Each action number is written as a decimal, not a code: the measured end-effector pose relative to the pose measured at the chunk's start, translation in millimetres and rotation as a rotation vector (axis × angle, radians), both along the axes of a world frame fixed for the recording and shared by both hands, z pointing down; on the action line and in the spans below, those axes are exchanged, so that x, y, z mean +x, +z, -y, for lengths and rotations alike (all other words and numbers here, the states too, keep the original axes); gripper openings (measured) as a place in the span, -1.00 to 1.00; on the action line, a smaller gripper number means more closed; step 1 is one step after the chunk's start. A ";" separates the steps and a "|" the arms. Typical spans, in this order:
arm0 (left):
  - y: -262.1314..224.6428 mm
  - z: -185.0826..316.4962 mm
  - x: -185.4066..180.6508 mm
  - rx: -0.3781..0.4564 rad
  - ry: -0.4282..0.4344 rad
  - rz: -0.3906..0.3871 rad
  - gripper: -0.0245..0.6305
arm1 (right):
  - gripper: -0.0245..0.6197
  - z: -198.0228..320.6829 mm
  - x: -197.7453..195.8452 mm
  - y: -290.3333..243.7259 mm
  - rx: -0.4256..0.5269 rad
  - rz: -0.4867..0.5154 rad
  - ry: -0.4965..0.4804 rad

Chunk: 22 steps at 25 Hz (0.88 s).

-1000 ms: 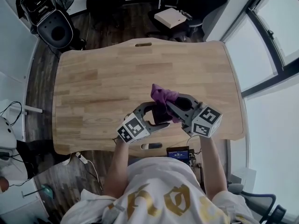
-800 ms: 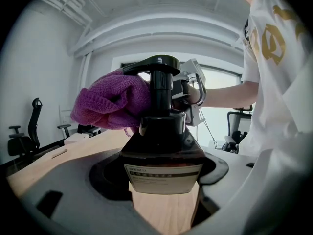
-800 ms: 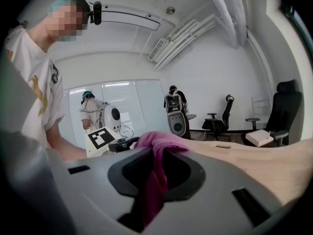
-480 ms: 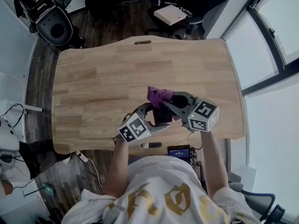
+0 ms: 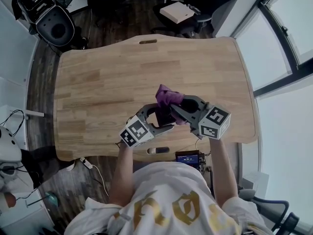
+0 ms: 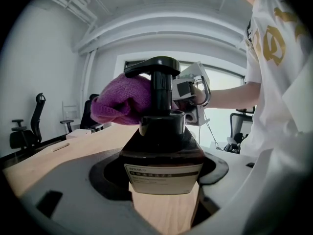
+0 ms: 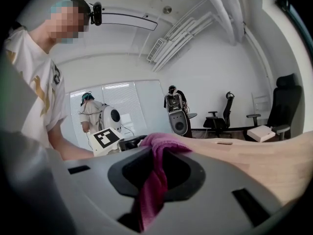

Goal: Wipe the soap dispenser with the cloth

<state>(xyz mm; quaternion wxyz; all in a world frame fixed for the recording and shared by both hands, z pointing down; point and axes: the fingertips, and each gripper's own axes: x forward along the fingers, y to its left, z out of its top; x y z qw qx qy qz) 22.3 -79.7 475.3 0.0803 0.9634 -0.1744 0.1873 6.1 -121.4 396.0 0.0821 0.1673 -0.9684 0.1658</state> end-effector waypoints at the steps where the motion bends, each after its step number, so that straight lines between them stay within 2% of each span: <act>1: 0.1 1.9 -2.5 0.002 -0.012 -0.005 0.16 | -0.75 -2.5 0.6 -1.4 0.000 0.013 0.001; 5: -2.6 5.1 -10.7 -0.006 -0.047 -0.002 0.16 | -0.75 -13.1 2.8 -6.5 -0.008 0.053 -0.010; 9: -1.9 9.8 -16.8 -0.005 -0.078 0.007 0.16 | -0.75 -20.9 2.7 -9.8 0.008 0.044 -0.013; 14: -3.2 14.0 -22.4 -0.012 -0.121 -0.024 0.16 | -0.75 -34.6 -2.1 -14.6 0.012 0.077 -0.026; 22: -13.1 22.5 -24.7 -0.028 -0.161 -0.092 0.16 | -0.75 -55.9 -0.9 -14.2 0.000 0.101 -0.103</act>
